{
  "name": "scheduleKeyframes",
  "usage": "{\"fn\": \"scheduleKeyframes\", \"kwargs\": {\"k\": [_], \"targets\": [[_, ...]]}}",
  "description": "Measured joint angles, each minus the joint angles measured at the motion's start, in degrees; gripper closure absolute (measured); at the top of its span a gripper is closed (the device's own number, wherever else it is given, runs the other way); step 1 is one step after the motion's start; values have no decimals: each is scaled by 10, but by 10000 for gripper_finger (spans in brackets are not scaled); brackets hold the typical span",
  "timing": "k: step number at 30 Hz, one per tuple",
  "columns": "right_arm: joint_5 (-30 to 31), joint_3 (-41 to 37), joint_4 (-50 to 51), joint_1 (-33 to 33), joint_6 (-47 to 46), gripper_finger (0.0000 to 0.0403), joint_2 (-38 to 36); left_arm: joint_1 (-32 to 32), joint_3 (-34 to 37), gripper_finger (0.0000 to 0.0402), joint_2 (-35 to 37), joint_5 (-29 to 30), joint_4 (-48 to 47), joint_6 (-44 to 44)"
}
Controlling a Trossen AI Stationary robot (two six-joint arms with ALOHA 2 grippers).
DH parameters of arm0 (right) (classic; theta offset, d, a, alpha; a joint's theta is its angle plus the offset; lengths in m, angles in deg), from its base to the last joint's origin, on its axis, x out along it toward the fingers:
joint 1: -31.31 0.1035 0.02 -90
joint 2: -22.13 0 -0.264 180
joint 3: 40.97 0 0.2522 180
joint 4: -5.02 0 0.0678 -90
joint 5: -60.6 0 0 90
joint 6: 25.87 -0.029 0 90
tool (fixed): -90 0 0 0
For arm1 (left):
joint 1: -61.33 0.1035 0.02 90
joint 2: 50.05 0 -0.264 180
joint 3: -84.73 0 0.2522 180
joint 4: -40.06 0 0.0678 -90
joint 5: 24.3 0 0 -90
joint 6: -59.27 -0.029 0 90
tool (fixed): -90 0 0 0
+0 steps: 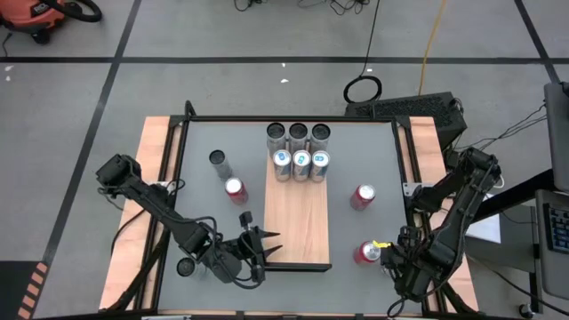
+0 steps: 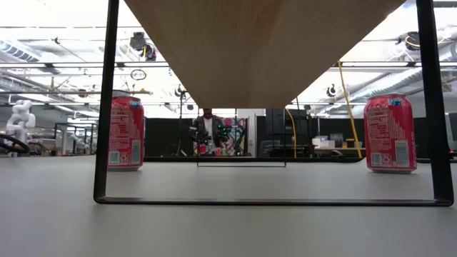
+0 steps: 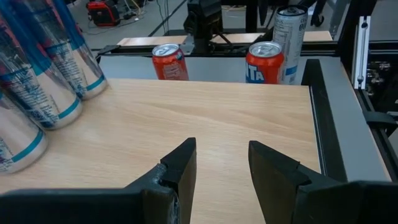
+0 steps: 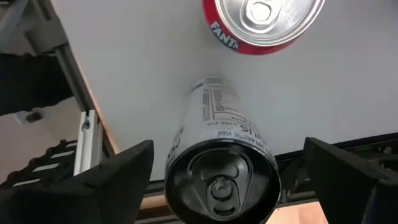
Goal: Place canned beverage on shelf
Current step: Put the bottom right white blue soda can on the shelf
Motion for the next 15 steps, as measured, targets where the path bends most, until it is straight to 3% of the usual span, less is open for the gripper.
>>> {"fn": "scheduleKeyframes", "kwargs": {"k": [6, 15], "targets": [[-1, 0, 5, 0, 4, 61, 15, 0, 0, 261, 0, 0, 0, -1], [-17, 0, 2, 0, 11, 152, 25, 0, 0, 261, 0, 0, 0, 0]]}}
